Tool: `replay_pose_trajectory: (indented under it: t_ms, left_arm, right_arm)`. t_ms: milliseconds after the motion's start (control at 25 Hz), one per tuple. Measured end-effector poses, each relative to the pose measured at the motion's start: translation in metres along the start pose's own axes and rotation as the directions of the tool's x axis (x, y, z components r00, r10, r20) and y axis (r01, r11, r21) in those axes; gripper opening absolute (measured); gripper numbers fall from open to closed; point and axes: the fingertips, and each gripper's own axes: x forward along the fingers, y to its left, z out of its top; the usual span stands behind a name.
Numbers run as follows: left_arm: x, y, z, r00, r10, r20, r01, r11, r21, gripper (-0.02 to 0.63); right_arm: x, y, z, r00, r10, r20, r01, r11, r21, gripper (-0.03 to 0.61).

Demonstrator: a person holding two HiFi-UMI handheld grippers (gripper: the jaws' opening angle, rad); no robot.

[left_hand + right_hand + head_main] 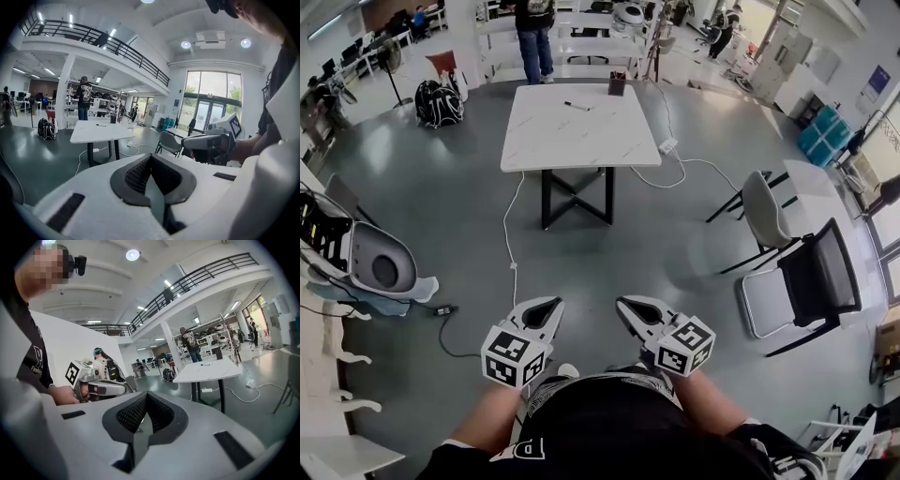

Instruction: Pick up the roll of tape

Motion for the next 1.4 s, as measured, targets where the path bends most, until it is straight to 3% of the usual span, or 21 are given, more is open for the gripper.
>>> replay_pose_trajectory:
  t_ms: [320,680,1160,1400]
  left_arm:
    - [-0.015,0.031,-0.011,1.0,-0.022,-0.013,0.022,1.0,-0.014,0.017]
    - [0.002,0.048,-0.012,0.999,-0.04,-0.023,0.039,0.999,-0.022,0.017]
    - [0.06,0.1,0.02,0.999,0.037,-0.032,-0.039,0.998,-0.051,0.017]
    - [0.114,0.119,0.045,0.999,0.032,-0.039,-0.035,0.998,-0.059,0.017]
  right_arm:
    - [0.024,0.015,-0.009,0.999,-0.039,-0.014,0.039,0.999,0.025,0.003]
    - [0.042,-0.005,-0.005,0.998,-0.055,-0.021,0.056,0.998,0.034,0.003]
    - [0.1,-0.084,0.041,1.0,0.001,0.01,-0.001,0.999,0.046,0.003]
    - [0.119,-0.14,0.058,1.0,-0.004,0.006,0.004,0.998,0.063,0.003]
